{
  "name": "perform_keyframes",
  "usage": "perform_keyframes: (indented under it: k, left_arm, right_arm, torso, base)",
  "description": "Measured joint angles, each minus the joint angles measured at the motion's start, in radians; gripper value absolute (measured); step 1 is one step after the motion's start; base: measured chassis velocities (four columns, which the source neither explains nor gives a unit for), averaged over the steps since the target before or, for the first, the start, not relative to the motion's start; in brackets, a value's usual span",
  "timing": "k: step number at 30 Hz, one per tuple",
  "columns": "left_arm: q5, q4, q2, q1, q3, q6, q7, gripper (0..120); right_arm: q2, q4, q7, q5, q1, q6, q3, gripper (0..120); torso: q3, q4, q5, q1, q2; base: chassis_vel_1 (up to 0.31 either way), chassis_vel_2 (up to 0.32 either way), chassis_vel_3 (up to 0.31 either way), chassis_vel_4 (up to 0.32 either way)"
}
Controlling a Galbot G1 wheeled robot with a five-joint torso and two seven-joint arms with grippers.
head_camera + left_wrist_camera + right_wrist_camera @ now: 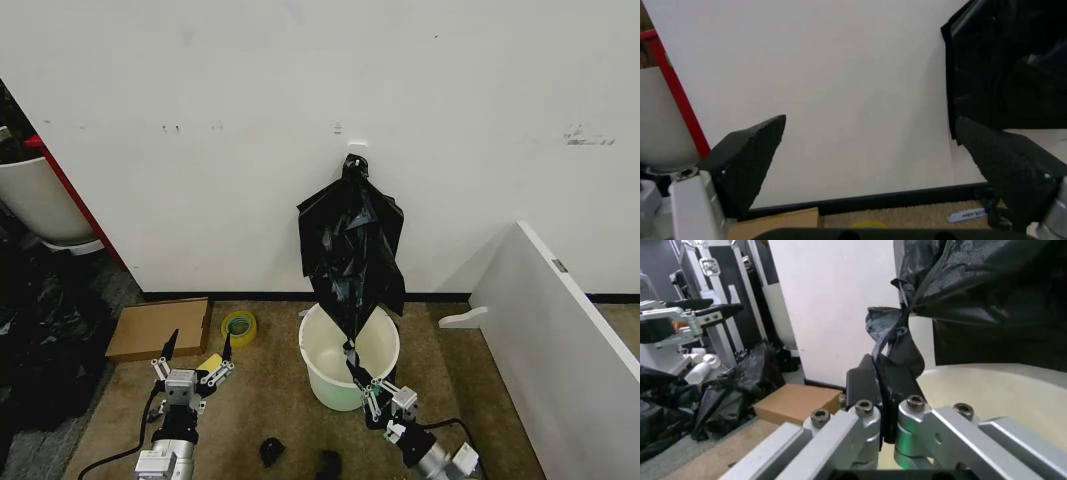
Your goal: Place the garbage bag over the trash bin.
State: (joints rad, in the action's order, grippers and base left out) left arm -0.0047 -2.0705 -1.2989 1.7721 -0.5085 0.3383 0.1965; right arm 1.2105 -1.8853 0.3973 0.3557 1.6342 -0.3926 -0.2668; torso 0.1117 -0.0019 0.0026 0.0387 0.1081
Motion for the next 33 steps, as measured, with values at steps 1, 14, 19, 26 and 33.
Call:
perform_keyframes:
  k: [1,14,19,26,33]
  left_arm:
    - [0.000,0.002,0.001,-0.001,0.001,0.000,0.000,100]
    - [-0.009,-0.005,0.015,-0.007,0.015,-0.004,-0.006,100]
    - [-0.121,-0.051,0.102,-0.044,0.061,-0.066,-0.037,100]
    - [-0.281,-0.118,0.244,-0.096,0.123,-0.136,-0.081,100]
    - [-0.443,-0.124,0.433,-0.329,0.245,-0.231,-0.087,100]
  right_arm:
    - [0.000,0.001,0.000,-0.006,0.004,-0.005,0.003,0]
    - [0.007,-0.012,-0.018,-0.003,-0.011,0.000,0.007,0]
    - [0.025,-0.015,-0.068,0.017,-0.072,0.032,0.008,0]
    - [0.033,0.023,-0.094,0.008,-0.145,0.045,0.060,0]
    - [0.047,0.024,-0.096,-0.022,-0.140,0.042,0.049,0]
  torso:
    - [0.000,0.0000,0.0000,0.000,0.000]
    - [0.000,0.0000,-0.0001,0.000,0.000]
    - [0.000,0.0000,-0.0001,0.000,0.000]
    - [0.000,0.0009,0.0003,0.000,0.000]
    - [0.000,-0.0003,0.0000,0.000,0.000]
  base:
    - [0.000,0.000,0.000,0.000]
    - [0.000,0.000,0.000,0.000]
    - [0.000,0.000,0.000,0.000]
    - [0.000,0.000,0.000,0.000]
    - [0.000,0.000,0.000,0.000]
